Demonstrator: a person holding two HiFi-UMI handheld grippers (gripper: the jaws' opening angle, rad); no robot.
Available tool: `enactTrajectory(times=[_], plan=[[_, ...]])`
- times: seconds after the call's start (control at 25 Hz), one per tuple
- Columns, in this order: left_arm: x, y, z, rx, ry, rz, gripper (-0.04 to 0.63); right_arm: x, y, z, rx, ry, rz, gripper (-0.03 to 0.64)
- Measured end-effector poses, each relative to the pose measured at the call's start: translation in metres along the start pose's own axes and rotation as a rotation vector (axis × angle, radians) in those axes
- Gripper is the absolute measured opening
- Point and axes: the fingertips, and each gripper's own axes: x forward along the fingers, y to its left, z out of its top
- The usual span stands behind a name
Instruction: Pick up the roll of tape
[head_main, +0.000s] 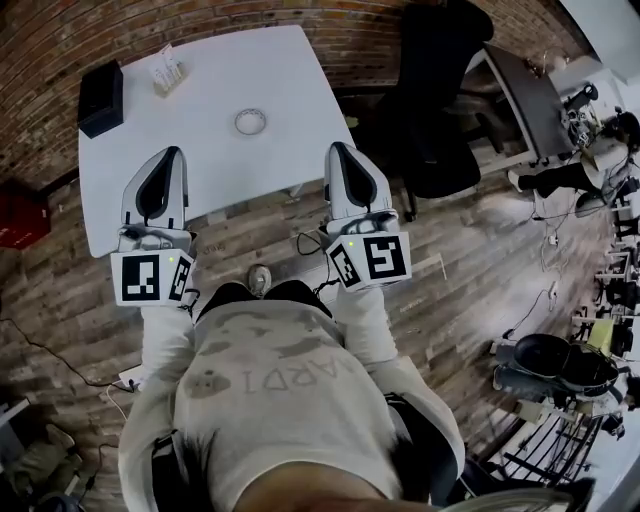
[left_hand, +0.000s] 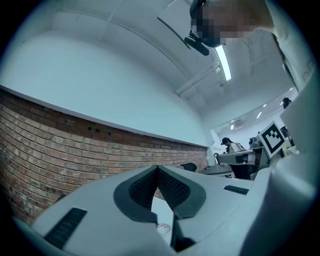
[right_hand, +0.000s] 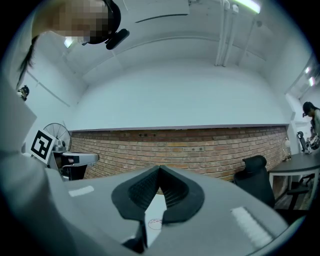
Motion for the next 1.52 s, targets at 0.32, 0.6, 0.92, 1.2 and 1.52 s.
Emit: enactTrajectory(times=[0.32, 0.6, 0.92, 1.2, 1.52], plan=[[0.022, -0.013, -0.008, 0.015, 0.016, 0.012, 0.006, 0.015, -0.026, -0.009, 0.026, 0.008, 0.024, 0.011], [0.032, 0.000, -0.026, 0.017, 0.056, 0.003, 0.006, 0.035, -0.023, -0.025, 0.041, 0.032, 0.041, 0.011], [0.067, 0.012, -0.050, 0.029, 0.116, -0.080, 0.006, 0.068, -0.022, -0.044, 0.072, 0.069, 0.028, 0.011], [0.104, 0.022, -0.086, 0.046, 0.193, -0.214, 0.008, 0.100, -0.025, -0.057, 0.086, 0.088, -0.010, 0.009], [0.140, 0.009, -0.139, 0.100, 0.342, -0.489, 0.069, 0.133, -0.031, -0.072, 0.079, 0.123, -0.064, 0.011]])
